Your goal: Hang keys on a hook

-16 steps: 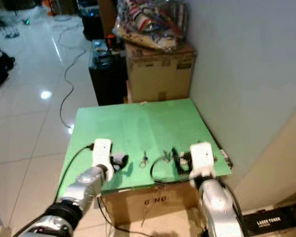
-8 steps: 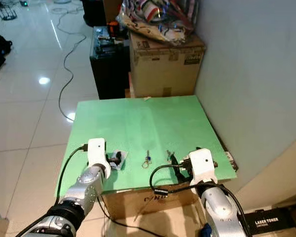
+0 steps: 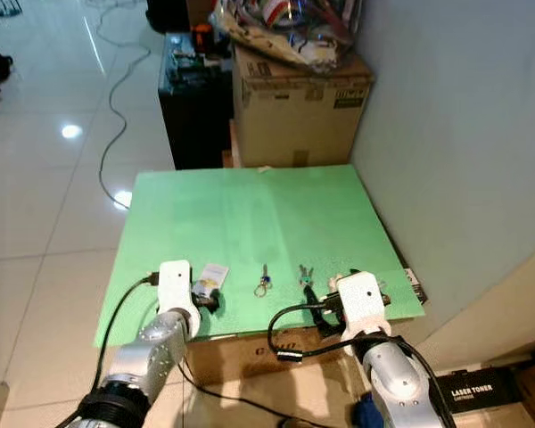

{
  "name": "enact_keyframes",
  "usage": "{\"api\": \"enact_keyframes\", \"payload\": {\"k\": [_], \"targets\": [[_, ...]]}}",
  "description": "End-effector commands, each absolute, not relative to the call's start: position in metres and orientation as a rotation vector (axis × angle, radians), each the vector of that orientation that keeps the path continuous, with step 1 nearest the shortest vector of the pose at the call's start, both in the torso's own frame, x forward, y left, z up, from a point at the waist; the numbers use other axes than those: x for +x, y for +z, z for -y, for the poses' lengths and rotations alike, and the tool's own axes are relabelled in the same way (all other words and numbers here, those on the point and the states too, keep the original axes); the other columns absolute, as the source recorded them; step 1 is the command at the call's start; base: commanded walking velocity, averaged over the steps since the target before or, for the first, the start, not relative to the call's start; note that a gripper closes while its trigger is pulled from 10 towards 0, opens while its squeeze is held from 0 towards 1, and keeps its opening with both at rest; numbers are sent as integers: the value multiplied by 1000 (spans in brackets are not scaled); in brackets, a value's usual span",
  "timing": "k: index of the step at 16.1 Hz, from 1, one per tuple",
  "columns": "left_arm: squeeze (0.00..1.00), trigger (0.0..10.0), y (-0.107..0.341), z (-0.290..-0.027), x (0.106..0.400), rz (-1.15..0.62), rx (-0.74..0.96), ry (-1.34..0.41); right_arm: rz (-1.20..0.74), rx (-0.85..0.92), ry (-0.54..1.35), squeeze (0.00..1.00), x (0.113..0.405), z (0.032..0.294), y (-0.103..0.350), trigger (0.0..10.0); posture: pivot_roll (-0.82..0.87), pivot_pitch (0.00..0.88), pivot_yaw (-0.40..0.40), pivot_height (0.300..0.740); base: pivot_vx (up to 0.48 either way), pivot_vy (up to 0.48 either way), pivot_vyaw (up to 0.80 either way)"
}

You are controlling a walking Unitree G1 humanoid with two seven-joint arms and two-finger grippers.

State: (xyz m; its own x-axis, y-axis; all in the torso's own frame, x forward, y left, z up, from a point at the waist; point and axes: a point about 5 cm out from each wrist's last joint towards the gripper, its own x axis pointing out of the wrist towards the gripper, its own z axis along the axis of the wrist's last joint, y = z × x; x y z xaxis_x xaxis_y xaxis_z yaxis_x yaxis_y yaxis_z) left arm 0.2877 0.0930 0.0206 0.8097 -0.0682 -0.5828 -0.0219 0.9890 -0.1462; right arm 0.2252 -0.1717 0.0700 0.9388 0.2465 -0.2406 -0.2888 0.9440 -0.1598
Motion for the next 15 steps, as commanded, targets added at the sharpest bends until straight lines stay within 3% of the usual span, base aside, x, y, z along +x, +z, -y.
{"api": "enact_keyframes", "payload": {"k": [1,6,15], "targets": [[0,10000,15,-78,277,-665,-178,-46,-226,-207,289,0,223,171,71,10000,-277,132,-9,740,0,0,0],[0,10000,17,-70,275,-730,-297,-32,-231,-216,302,0,221,173,73,10000,-286,142,-20,740,0,0,0],[0,10000,17,-47,275,-777,-325,-110,-223,-234,319,0,221,170,76,10000,-297,148,-22,740,0,0,0]]}}
